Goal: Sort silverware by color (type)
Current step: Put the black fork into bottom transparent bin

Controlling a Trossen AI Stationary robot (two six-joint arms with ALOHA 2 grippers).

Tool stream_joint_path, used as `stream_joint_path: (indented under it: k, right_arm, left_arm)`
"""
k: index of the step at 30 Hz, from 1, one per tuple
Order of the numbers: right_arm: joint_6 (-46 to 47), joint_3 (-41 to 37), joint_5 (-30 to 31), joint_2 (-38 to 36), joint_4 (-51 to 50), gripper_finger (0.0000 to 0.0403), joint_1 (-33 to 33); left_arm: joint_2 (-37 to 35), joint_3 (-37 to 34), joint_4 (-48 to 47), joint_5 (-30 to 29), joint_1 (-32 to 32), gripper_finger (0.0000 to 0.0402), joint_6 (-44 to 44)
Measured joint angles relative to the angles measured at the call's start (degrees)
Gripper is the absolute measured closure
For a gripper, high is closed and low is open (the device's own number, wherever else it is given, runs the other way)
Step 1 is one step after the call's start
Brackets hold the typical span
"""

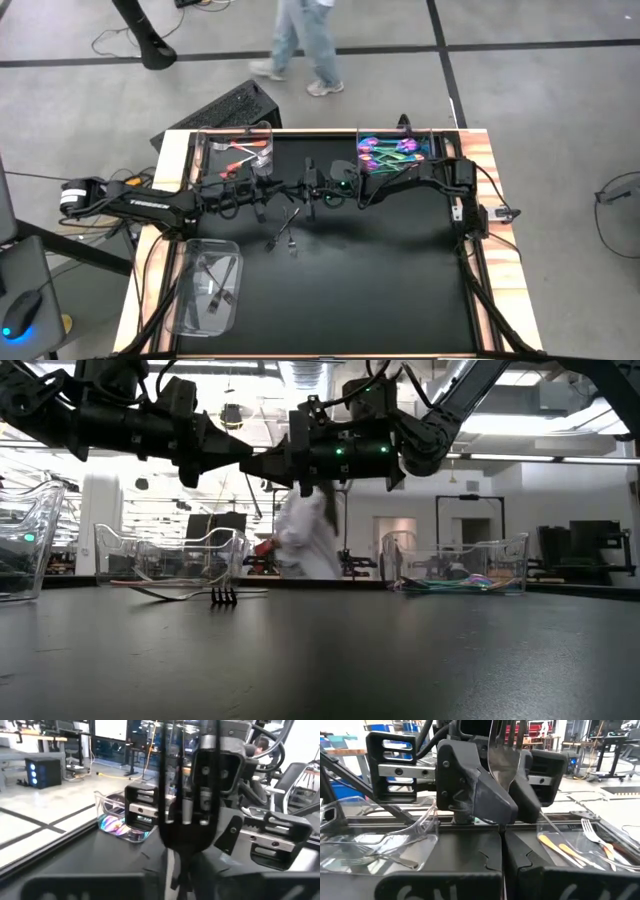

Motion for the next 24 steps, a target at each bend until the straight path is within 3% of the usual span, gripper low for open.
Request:
stream_joint_path:
  k: [4,14,24]
  right_arm:
    - [-0.44,0.09,0.72,0.00,0.01,0.0395,0.00]
    - [2.73,-0.01,1.00,0.00,-0.86,0.0353,-0.14]
    - [4.35,-0.13,0.83,0.04,-1.15,0.0290,-0.20]
  left_arm:
    - [-0.21,0.00,0.13,0.85,0.00,0.0393,1.25]
    - [-0.55,0.02,-1.54,0.83,0.00,0.0399,3.12]
    - [-7.01,0.02,-16.93,-1.75,0.04,0.0400,0.21]
